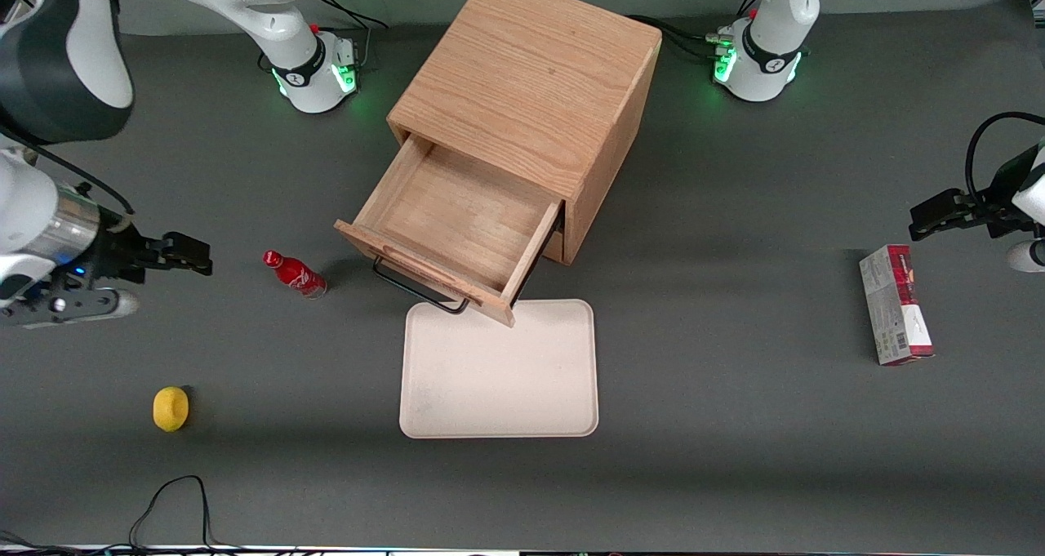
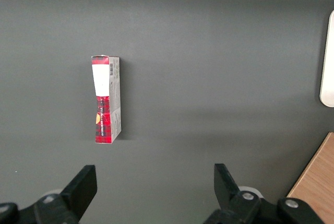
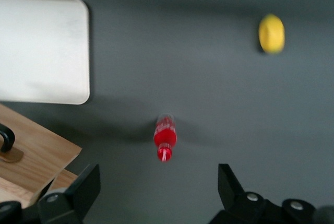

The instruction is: Open upper drawer

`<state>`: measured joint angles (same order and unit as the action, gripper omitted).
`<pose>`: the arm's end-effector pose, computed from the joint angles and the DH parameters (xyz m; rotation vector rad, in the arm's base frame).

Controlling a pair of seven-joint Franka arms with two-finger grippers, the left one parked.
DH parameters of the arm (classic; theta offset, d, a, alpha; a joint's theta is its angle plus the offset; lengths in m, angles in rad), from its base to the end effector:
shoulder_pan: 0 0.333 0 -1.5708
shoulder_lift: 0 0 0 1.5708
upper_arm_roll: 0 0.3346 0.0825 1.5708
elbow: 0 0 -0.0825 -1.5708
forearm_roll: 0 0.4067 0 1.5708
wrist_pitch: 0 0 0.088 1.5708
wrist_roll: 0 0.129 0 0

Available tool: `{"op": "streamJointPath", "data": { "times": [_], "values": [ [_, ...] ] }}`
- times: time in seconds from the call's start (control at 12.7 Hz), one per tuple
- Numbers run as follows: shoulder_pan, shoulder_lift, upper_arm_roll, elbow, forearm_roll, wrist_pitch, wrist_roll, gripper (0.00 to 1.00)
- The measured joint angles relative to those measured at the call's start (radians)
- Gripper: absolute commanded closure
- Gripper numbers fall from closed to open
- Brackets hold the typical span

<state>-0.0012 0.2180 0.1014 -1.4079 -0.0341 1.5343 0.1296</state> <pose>0.6370 0.0529 0.5659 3.1158 -0.0475 -0.1380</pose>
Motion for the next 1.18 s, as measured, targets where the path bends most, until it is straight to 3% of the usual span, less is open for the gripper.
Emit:
{"op": "streamJointPath", "data": {
  "times": [0.16, 0.55, 0.79, 1.18],
  "values": [
    [0.012, -0.073, 0.001, -0.074, -0.001, -0.019, 0.106, 0.0],
    [0.012, -0.383, -0.02, -0.432, -0.001, 0.13, 0.137, 0.0],
    [0.011, -0.413, -0.08, -0.45, 0.001, 0.134, 0.09, 0.0],
    [0.012, -0.406, -0.083, -0.441, 0.003, 0.137, 0.058, 0.0]
  ]
}}
